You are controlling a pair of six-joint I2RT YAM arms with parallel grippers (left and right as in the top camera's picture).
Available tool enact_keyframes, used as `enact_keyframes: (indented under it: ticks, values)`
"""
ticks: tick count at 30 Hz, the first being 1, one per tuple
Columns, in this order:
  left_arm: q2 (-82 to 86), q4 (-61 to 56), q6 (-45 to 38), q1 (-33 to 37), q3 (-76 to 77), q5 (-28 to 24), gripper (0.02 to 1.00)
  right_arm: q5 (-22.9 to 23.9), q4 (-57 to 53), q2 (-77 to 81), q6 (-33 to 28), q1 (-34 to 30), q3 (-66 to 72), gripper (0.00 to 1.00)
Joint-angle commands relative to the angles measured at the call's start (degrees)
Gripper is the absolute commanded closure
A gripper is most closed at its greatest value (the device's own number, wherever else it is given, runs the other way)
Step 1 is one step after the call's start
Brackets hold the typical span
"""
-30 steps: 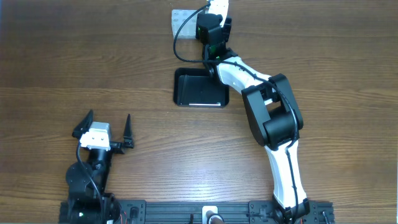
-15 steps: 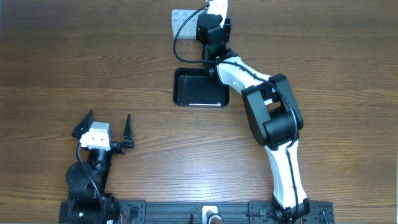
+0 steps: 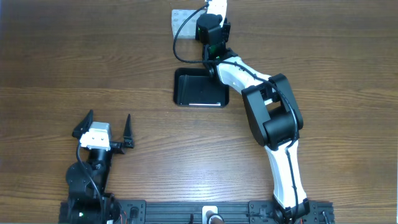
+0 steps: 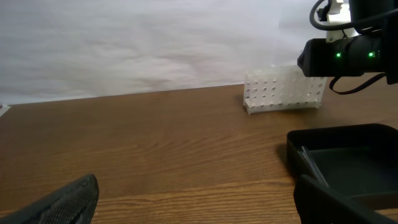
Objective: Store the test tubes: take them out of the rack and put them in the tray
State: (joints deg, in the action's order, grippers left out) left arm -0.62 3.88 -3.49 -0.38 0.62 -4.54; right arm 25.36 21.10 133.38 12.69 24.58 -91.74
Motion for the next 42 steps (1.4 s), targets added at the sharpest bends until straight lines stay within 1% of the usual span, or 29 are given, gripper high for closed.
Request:
enact_keyframes:
  ticks: [1, 5, 33, 42]
  values:
    - [0.46, 0.09, -0.61, 0.28, -0.28, -0.79, 0.018, -0.46, 0.33, 0.76, -0.76, 0.2, -1.38, 0.654]
    - [0.46, 0.09, -0.61, 0.28, -0.28, -0.79, 0.018, -0.48, 0.31, 0.79, -0.76, 0.2, -1.38, 0.7]
    - [0.46, 0.09, -0.59, 0.28, -0.28, -0.79, 0.018, -0.92, 0.31, 0.76, -0.76, 0.15, -1.38, 0.822]
    - [0.46, 0.09, -0.59, 0.28, -0.28, -0.79, 0.018, -0.9, 0.28, 0.76, -1.64, 0.04, -1.38, 0.851]
